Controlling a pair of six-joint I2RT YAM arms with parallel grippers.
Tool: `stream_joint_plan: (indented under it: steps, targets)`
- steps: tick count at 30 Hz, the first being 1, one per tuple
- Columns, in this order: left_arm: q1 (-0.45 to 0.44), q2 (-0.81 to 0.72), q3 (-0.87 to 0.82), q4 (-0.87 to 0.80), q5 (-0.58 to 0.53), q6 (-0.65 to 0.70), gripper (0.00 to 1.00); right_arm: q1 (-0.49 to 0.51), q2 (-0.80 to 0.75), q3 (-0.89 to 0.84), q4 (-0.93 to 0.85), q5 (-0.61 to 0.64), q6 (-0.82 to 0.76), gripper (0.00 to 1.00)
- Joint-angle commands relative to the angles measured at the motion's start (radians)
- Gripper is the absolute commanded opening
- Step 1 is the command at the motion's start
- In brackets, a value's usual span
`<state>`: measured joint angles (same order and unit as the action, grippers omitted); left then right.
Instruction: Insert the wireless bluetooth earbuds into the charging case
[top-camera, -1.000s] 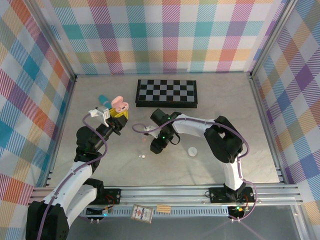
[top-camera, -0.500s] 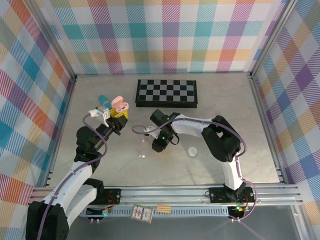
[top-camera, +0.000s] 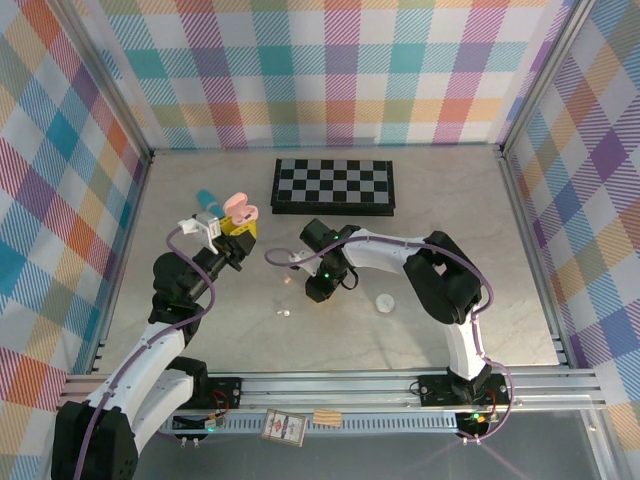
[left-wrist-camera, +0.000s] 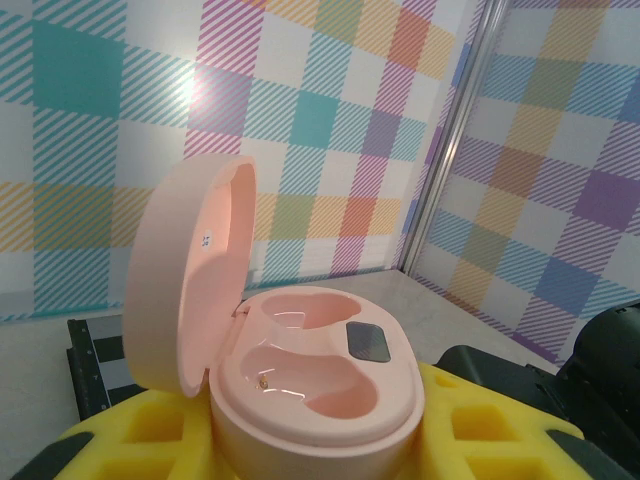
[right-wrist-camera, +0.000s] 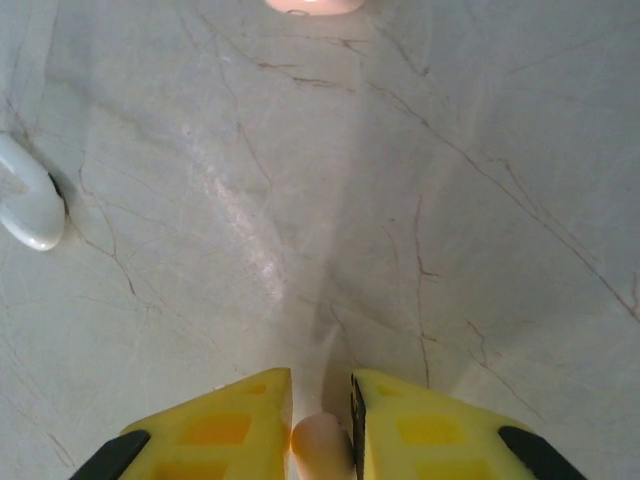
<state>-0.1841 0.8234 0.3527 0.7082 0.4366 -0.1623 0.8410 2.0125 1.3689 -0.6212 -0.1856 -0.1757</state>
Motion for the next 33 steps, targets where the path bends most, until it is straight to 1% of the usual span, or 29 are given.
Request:
stream_joint_plan:
  steps: [1,4,8,17,21,24,29,33]
  targets:
    - [0.015,-0.001,0.032,0.021,0.027,0.02,0.33,-0.03,-0.039,-0.014,0.004,0.012,0.095,0.24]
    - [0.015,-0.003,0.035,0.02,0.028,0.021,0.32,-0.061,-0.053,-0.034,0.005,0.023,0.158,0.24]
    - [0.015,-0.003,0.039,0.018,0.031,0.023,0.33,-0.077,-0.066,-0.037,-0.037,0.057,0.22,0.25]
    - [0.015,0.008,0.04,0.033,0.043,0.018,0.33,-0.079,-0.06,-0.006,-0.09,0.04,0.279,0.34]
    - [0.014,0.008,0.038,0.031,0.047,0.018,0.33,-0.079,-0.069,0.003,-0.086,0.039,0.362,0.42]
    - [0.014,0.006,0.037,0.033,0.049,0.018,0.33,-0.079,-0.094,-0.016,-0.068,0.063,0.435,0.49]
    - [0.014,0.006,0.035,0.036,0.048,0.019,0.33,-0.069,-0.11,-0.03,-0.084,0.088,0.576,0.5]
    - [0.015,0.007,0.033,0.043,0.052,0.018,0.33,-0.068,-0.093,-0.017,-0.127,0.113,0.666,0.46]
